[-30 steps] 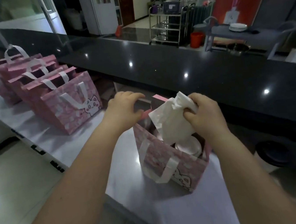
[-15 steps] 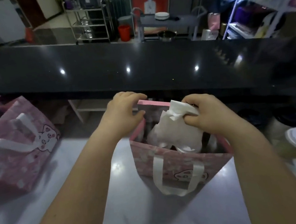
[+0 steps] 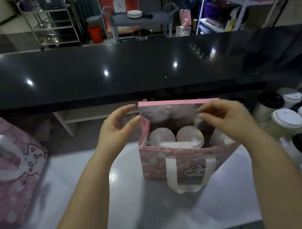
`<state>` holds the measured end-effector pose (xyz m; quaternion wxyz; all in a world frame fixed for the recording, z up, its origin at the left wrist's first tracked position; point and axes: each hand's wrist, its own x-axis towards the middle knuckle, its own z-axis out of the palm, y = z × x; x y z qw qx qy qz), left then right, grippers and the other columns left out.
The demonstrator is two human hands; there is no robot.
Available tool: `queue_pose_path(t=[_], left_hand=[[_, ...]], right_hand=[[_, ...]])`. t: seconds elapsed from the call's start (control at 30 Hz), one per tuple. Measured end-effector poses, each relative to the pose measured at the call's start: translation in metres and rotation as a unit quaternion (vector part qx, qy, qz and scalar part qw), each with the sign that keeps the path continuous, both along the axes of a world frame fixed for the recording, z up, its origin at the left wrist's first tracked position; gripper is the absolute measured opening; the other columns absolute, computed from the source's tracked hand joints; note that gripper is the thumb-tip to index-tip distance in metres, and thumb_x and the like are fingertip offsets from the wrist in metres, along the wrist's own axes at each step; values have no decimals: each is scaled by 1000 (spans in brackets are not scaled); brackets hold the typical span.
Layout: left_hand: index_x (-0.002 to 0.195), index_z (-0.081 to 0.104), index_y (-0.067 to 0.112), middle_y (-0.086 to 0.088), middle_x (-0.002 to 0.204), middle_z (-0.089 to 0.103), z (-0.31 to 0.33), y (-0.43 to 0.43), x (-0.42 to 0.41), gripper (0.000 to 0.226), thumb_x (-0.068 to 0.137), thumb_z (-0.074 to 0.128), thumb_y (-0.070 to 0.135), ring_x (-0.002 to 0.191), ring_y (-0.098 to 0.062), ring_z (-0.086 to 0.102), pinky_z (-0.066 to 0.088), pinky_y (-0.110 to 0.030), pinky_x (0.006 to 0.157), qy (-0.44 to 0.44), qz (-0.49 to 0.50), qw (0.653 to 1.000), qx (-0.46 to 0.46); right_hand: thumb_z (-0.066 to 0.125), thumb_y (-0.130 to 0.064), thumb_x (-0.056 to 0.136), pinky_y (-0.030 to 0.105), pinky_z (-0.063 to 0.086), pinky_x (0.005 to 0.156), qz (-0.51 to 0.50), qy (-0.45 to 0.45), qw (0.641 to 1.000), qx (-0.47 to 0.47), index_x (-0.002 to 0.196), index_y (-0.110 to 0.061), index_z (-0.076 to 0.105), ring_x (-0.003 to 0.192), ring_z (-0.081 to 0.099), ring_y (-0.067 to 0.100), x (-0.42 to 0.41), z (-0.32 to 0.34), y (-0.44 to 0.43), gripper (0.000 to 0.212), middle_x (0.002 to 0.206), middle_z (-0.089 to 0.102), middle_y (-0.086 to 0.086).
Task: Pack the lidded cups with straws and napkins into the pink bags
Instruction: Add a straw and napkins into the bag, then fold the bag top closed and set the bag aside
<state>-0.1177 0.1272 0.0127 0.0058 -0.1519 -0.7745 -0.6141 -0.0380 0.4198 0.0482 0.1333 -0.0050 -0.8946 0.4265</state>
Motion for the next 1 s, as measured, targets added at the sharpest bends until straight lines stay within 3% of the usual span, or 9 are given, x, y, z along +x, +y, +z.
queue_pose_path(t=[0.1,0.2,0.33,0.43,0.53,0.63,0.73,0.87,1.0], left_hand=[[121,63,37,18,121,66,-23,-11,13,50,75,74,53,114,-4,60,51,-14,85,-58,-33,997,43],[131,57,30,11,128,64,-41,-14,24,69,69,77,53,120,-10,58,53,-21,89,-98,-105,989,45],[134,55,30,7,133,61,-41,-7,30,89,57,81,67,123,-13,57,53,-22,89,-125,-143,979,77],[130,57,37,9,134,60,-39,-4,32,82,57,86,57,123,-10,57,53,-20,85,-139,-149,975,89],[125,62,39,8,128,64,-45,3,38,70,61,90,30,118,-13,60,56,-26,82,-145,-137,976,83],[111,70,39,-1,111,73,-52,17,43,52,67,88,20,104,-21,69,58,-30,79,-150,-77,980,108],[97,75,36,-3,100,76,-55,28,46,28,71,78,25,96,-23,71,57,-25,73,-152,-35,977,144],[96,75,33,0,96,76,-54,32,48,17,82,70,25,88,-15,72,57,-23,67,-122,-10,980,158],[85,74,31,9,99,72,-54,34,44,10,76,75,30,90,-7,68,55,-23,69,-29,84,981,171]], right_hand=[[70,-26,85,14,52,73,-95,102,987,-84,91,-33,69,85,65,3,22,-24,33,10,89,68,-16],[68,-25,88,28,49,98,-128,187,947,-226,103,-35,65,112,60,14,41,-57,56,18,111,66,-13],[64,-29,86,45,40,108,-64,140,946,-286,119,-30,62,124,53,23,55,-90,70,33,127,62,-3],[77,-58,69,28,54,88,25,30,947,-318,123,-29,62,116,60,13,54,-88,65,63,125,65,-7],[85,-56,59,18,54,77,50,-51,958,-278,122,-35,62,108,64,5,46,-90,48,71,120,67,-13],[84,-36,60,24,58,70,-11,-56,948,-312,103,-25,67,95,71,16,37,-94,30,47,98,75,-5],[68,-29,78,20,55,69,-9,-26,927,-374,103,-23,68,93,71,15,30,-96,18,26,100,75,-3],[60,-31,87,21,55,69,-2,-15,920,-392,99,-31,68,92,70,13,27,-97,18,14,100,74,-2],[68,-15,88,30,55,72,-3,9,936,-351,88,-28,68,92,68,15,15,-99,24,13,101,70,0]])
